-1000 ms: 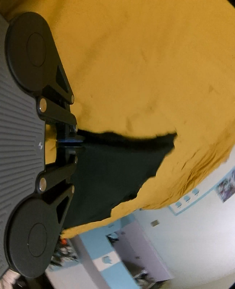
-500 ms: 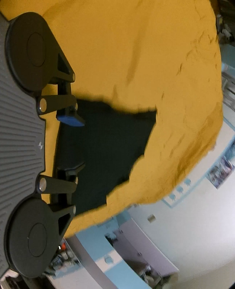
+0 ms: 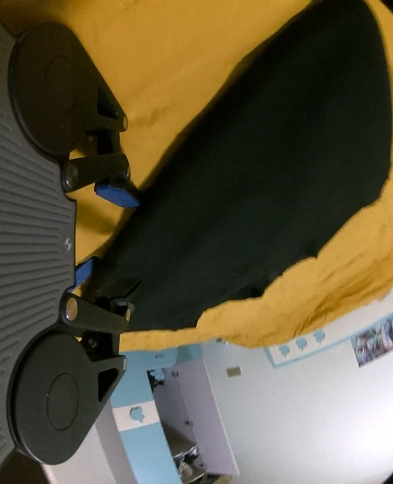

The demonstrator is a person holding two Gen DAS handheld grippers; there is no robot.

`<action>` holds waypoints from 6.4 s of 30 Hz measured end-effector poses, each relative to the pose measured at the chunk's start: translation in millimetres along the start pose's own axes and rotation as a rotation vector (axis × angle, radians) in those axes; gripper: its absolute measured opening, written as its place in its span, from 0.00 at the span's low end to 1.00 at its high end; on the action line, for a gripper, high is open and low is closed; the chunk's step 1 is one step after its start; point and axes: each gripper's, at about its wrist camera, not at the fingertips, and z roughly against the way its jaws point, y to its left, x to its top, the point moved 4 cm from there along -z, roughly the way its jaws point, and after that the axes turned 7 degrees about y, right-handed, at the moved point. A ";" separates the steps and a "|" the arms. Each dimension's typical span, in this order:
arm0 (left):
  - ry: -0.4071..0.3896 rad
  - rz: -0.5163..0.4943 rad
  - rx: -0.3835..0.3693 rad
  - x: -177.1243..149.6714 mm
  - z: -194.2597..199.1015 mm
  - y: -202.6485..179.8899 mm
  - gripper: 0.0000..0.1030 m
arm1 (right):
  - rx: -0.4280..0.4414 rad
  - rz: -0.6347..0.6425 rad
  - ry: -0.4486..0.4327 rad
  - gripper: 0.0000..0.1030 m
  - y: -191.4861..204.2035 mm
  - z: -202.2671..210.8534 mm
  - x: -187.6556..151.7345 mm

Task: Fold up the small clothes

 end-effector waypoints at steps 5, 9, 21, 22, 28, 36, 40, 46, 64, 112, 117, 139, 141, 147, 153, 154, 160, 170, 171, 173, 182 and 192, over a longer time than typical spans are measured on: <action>-0.081 0.098 0.014 6.3 -1.7 15.1 0.10 | -0.032 -0.060 -0.018 0.03 -15.3 1.2 11.0; -0.127 0.146 0.006 10.6 19.3 28.2 0.05 | -0.032 -0.130 -0.143 0.02 -37.1 40.5 27.4; -0.455 0.197 0.220 49.6 160.4 102.7 0.04 | -0.131 -0.267 -0.413 0.02 -116.6 170.5 88.0; -0.425 0.200 0.191 52.1 162.5 106.8 0.04 | -0.155 -0.241 -0.406 0.02 -115.0 170.1 87.1; -0.348 -0.026 0.174 65.7 154.1 56.4 0.05 | -0.413 -0.077 -0.587 0.19 -56.8 199.9 80.3; -0.191 -0.394 0.069 93.4 47.6 -55.6 0.14 | -0.238 0.476 -0.432 0.32 84.1 94.0 98.5; -0.106 -0.449 0.117 117.7 -17.2 -71.0 0.14 | -0.194 0.575 -0.233 0.33 118.7 -2.7 122.3; -0.116 -0.355 0.265 144.3 -27.1 -17.3 0.10 | -0.257 0.463 -0.122 0.32 73.1 -61.8 148.4; -0.172 -0.338 0.277 159.1 22.8 22.4 0.08 | -0.347 0.638 -0.160 0.39 151.6 -158.6 194.2; -0.131 -0.413 0.238 125.2 106.5 12.5 0.35 | -0.535 0.790 0.002 0.57 120.2 -45.5 -61.0; -0.080 -0.319 0.127 156.1 111.5 24.7 0.43 | -0.541 1.194 -0.010 0.71 171.9 -78.6 -128.4; 0.109 -0.090 -0.017 248.1 13.8 77.3 0.44 | -0.675 1.659 -0.078 0.63 196.9 -222.0 -202.3; 0.114 -0.058 -0.055 261.6 0.3 79.4 0.44 | -0.676 1.648 -0.077 0.63 196.6 -225.3 -201.2; 0.129 0.011 -0.113 286.7 -31.7 84.4 0.44 | -0.657 1.627 -0.073 0.63 194.1 -228.2 -196.3; 0.109 0.006 -0.125 291.6 -42.0 81.7 0.28 | -0.641 1.628 -0.087 0.55 192.3 -229.0 -202.3; 0.104 0.003 -0.122 290.9 -40.9 82.2 0.26 | -0.635 1.632 -0.086 0.50 191.3 -227.7 -204.6; 0.064 -0.009 -0.076 284.2 -30.4 69.3 0.21 | -0.583 1.584 -0.122 0.08 194.9 -212.7 -201.6; 0.061 -0.168 0.126 273.1 -21.1 -37.8 0.17 | -0.404 1.213 -0.183 0.03 196.3 -116.4 -128.1; 0.056 -0.181 0.126 267.8 -24.4 -53.8 0.17 | -0.398 1.180 -0.202 0.03 194.2 -102.3 -118.4; 0.042 -0.225 0.121 257.2 -34.5 -86.3 0.17 | -0.395 1.117 -0.247 0.03 188.1 -73.5 -98.8; 0.093 -0.401 0.032 185.2 -140.3 -218.6 0.17 | -0.358 0.791 -0.445 0.03 127.2 59.8 -19.1; 0.232 -0.482 0.077 118.0 -263.0 -254.7 0.12 | -0.419 0.505 -0.506 0.03 14.1 121.6 38.1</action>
